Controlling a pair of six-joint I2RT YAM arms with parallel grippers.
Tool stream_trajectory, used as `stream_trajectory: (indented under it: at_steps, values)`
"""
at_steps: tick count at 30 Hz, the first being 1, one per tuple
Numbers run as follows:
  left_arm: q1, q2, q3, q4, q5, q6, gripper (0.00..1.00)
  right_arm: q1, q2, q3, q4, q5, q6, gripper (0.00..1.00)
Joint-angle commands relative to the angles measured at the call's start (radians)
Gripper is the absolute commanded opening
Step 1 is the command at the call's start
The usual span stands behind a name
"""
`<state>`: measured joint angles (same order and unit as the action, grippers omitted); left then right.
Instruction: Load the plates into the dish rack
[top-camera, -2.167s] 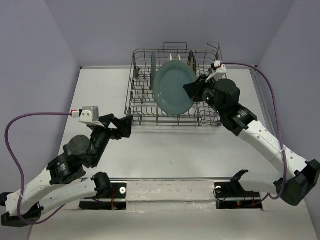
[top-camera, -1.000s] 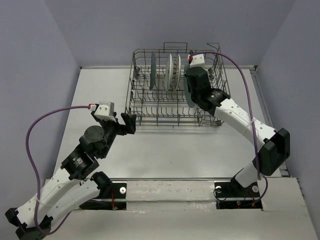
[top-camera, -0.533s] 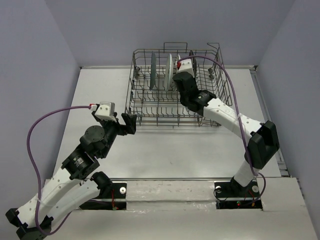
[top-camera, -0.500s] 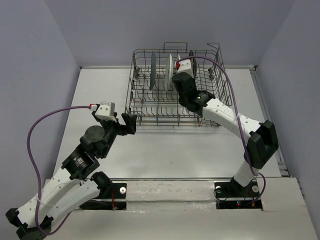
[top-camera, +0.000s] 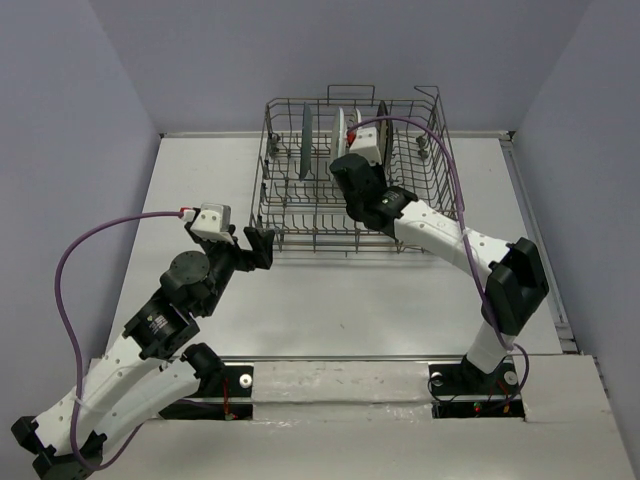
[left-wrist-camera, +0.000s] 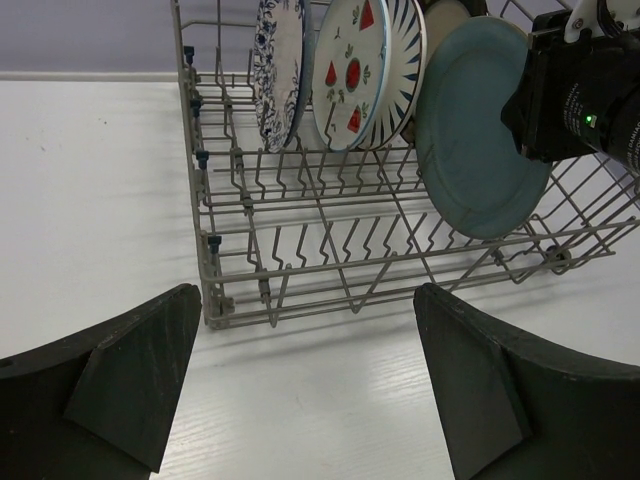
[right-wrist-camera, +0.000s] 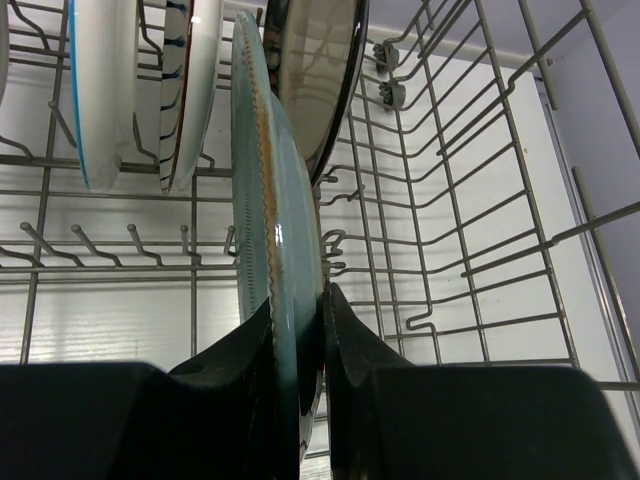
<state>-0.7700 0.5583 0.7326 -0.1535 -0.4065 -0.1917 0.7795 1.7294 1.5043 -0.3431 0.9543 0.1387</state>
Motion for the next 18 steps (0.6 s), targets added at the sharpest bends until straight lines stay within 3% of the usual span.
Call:
stream_trajectory:
  at_steps: [1, 18]
  values:
    - [0.006, 0.009, -0.009, 0.048, 0.006, 0.011, 0.99, 0.009, -0.01, -0.012, 0.032, 0.026, 0.131, 0.07]
    - [0.008, 0.014, -0.01, 0.046, 0.0, 0.009, 0.99, 0.038, -0.071, -0.024, 0.003, 0.069, 0.032, 0.07]
